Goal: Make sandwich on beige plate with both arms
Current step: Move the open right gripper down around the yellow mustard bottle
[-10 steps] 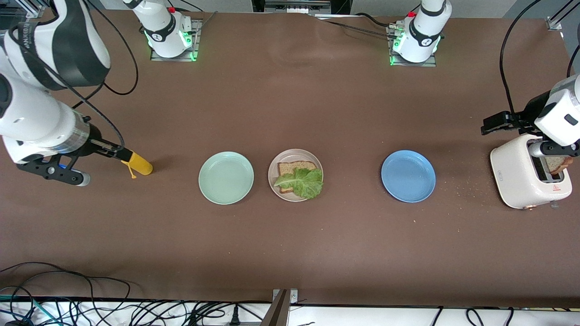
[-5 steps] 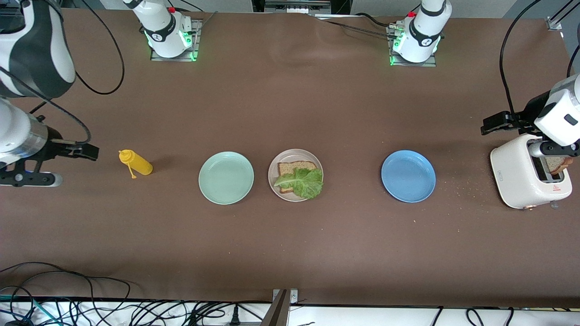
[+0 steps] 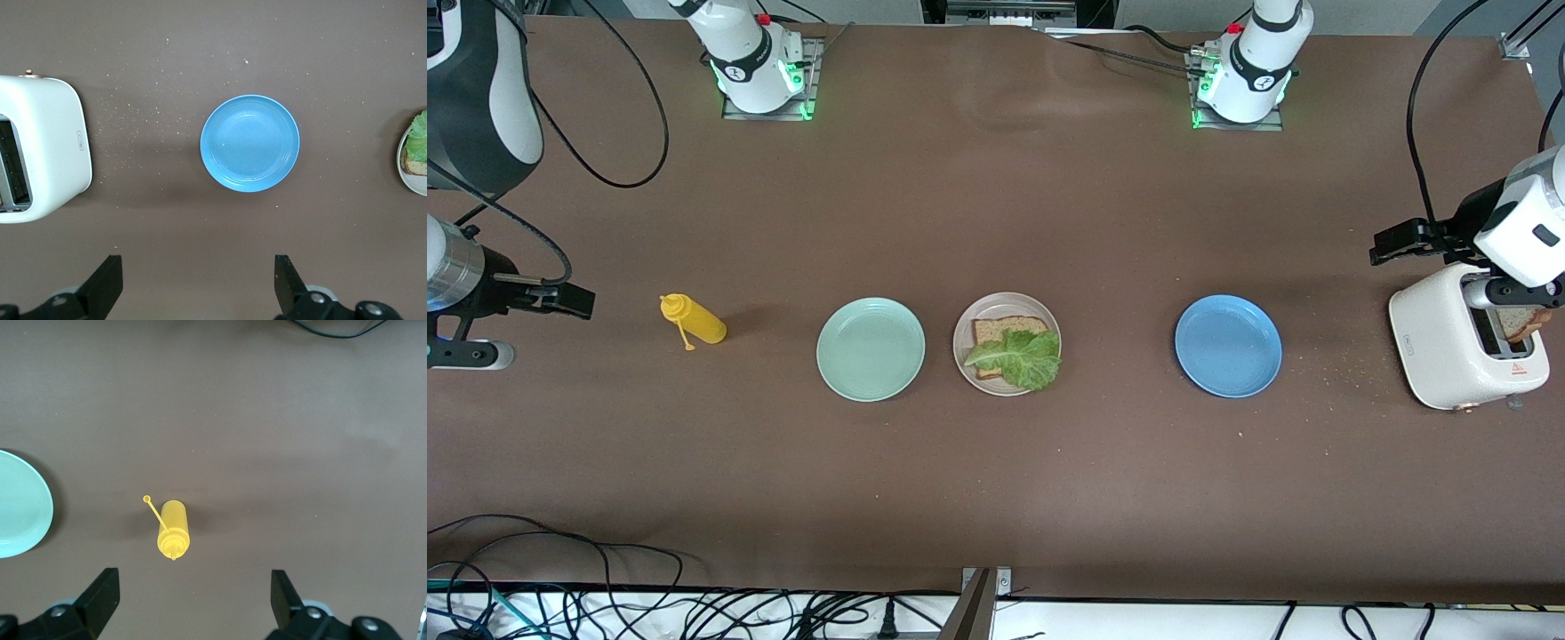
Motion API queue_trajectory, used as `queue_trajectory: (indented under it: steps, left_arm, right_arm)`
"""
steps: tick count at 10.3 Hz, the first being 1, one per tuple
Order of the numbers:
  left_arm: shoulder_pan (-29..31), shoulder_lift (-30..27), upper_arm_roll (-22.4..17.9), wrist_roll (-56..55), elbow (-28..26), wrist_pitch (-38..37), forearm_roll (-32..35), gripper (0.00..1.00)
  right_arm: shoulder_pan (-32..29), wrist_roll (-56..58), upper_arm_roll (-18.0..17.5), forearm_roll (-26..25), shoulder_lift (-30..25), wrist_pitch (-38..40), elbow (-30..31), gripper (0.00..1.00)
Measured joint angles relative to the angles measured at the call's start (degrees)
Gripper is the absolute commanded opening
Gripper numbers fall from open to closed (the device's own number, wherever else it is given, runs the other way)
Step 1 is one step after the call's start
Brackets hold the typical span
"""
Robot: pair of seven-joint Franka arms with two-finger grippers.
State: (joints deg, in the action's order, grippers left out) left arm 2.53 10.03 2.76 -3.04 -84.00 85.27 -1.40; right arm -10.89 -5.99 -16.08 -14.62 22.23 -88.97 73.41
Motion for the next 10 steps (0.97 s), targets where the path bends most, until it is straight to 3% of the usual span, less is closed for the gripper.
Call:
queue_trajectory:
  steps: [4, 10]
  left_arm:
    - [-0.05, 0.01, 0.03, 0.00, 0.00, 0.00, 0.00, 1.00]
    - [-0.07, 0.01, 0.03, 0.00, 0.00, 0.00, 0.01, 1.00]
  right_arm:
    - [-6.67, 16.63, 0.23, 8.58, 1.24, -6.17, 2.09, 1.00]
    - [-14.99, 49.45, 0.45, 25.56, 2.31, -22.30, 16.91, 1.00]
